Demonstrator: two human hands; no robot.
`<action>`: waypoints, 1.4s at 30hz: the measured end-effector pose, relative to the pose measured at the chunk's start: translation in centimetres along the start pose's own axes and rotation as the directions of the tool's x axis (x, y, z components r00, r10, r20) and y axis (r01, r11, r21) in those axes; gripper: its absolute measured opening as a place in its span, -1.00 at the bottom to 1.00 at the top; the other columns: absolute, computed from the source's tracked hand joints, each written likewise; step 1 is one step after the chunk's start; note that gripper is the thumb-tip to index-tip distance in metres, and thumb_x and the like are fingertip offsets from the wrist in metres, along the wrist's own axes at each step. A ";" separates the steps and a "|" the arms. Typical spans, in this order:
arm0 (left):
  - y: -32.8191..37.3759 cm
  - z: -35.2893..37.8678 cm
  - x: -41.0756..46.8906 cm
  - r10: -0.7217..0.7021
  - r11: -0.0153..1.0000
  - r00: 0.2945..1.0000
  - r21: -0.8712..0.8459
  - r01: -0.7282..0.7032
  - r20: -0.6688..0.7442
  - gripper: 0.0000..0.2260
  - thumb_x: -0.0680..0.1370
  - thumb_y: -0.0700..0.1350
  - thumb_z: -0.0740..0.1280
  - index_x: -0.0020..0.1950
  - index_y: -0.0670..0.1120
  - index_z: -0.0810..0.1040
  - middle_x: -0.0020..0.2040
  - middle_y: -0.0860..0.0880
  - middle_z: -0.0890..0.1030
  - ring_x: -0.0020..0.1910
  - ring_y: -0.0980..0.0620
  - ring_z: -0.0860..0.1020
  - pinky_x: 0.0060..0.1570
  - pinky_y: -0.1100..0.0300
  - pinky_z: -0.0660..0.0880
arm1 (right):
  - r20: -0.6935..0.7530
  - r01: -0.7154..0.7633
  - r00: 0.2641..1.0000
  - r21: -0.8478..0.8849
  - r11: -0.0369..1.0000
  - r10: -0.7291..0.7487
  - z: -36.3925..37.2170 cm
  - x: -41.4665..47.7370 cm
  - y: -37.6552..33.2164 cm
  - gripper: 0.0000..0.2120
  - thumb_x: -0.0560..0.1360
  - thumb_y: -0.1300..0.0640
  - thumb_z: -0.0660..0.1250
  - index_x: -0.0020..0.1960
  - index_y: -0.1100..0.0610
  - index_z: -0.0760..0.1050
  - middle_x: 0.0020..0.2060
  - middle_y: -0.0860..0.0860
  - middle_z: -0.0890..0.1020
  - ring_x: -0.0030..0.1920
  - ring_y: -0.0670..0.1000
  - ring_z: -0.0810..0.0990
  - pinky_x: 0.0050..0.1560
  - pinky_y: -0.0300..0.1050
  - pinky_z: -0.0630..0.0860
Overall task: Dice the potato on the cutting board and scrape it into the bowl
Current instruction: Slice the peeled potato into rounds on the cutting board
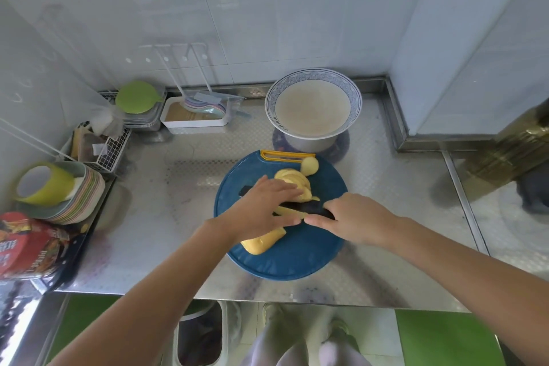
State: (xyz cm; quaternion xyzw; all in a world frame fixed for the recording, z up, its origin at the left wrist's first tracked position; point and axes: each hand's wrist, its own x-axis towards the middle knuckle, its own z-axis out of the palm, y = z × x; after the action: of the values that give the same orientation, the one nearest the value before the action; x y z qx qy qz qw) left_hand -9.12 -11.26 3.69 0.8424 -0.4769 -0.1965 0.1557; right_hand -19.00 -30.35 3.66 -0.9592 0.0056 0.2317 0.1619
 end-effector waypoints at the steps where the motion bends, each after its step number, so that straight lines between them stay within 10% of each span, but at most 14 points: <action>1: 0.0 0.1 0.3 0.013 1.000 0.999 0.016 -0.013 0.042 -0.53 0.56 0.11 0.30 0.44 -0.03 0.39 0.38 -0.01 0.44 0.40 0.03 0.31 0.43 0.13 -0.07 | -0.006 0.004 1.000 -0.009 1.000 -0.004 0.0 -0.1 0.1 -0.43 0.54 -0.42 -0.04 -0.28 0.05 0.33 -0.37 -0.04 0.44 -0.31 0.00 0.45 -0.27 -0.06 0.37; 13: 0.4 -0.6 1.0 -0.105 0.972 0.975 -0.189 0.143 0.195 -0.65 0.49 0.09 0.41 0.23 0.02 0.52 0.08 0.12 0.52 0.05 0.17 0.44 -0.06 0.48 0.31 | 0.010 0.046 0.999 -0.143 0.989 -0.045 0.4 -1.3 -0.3 -0.45 0.58 -0.37 -0.04 -0.21 0.07 0.36 -0.38 -0.06 0.39 -0.38 -0.05 0.37 -0.27 -0.06 0.31; 27: 0.5 -2.3 3.5 0.003 0.995 0.990 -0.097 0.010 0.140 -0.77 0.57 0.00 0.31 0.14 -0.07 0.63 -0.04 0.03 0.65 -0.09 0.13 0.58 -0.04 0.41 0.42 | -0.043 0.010 0.999 -0.191 0.982 -0.018 -0.4 -2.5 -0.2 -0.49 0.59 -0.35 -0.01 -0.26 0.05 0.27 -0.40 -0.07 0.37 -0.40 -0.03 0.37 -0.30 -0.07 0.33; 42: -3.6 -4.4 7.4 -0.121 0.989 0.979 0.107 0.104 0.163 -0.78 0.62 -0.11 0.25 0.20 -0.10 0.60 0.14 -0.04 0.57 0.15 0.02 0.48 0.02 0.33 0.26 | -0.068 -0.352 0.905 0.439 0.827 0.421 2.3 -6.9 7.5 -0.41 0.39 -0.45 0.05 -0.37 0.09 0.33 -0.53 -0.07 0.38 -0.49 -0.03 0.37 -0.40 -0.17 0.25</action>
State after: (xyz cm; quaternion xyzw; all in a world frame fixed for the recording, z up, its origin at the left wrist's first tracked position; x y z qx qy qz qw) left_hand -0.85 -15.60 4.61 0.8549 -0.4491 -0.2523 0.0619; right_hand -26.83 -37.16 2.53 -0.8966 0.2624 0.1746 0.3111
